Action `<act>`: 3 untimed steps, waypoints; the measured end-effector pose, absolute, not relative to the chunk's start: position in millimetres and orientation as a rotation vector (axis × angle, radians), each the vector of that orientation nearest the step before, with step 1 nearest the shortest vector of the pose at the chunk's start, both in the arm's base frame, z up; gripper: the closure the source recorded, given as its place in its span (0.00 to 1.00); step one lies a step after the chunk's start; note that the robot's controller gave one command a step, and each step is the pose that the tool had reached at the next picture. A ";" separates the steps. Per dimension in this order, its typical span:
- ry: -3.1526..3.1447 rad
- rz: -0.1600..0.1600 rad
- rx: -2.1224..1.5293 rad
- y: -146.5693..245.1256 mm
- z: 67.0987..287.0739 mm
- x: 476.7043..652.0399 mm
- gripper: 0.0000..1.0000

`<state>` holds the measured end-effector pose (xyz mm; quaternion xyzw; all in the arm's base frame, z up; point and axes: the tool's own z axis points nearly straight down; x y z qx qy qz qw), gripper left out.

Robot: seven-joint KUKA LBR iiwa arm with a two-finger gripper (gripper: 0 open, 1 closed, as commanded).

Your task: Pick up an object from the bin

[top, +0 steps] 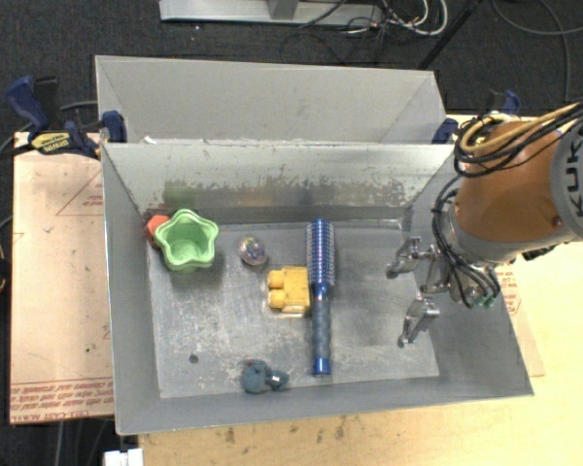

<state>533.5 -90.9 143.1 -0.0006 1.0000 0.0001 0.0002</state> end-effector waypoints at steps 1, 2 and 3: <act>3.127 0.006 0.252 -22.9 131.1 591.6 0.00; 3.130 -0.003 0.075 36.5 74.3 567.3 0.00; 3.133 0.000 0.029 173.5 74.8 611.5 0.00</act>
Offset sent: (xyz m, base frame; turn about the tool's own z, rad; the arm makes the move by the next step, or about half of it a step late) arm 0.0568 0.0641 -0.0116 0.1675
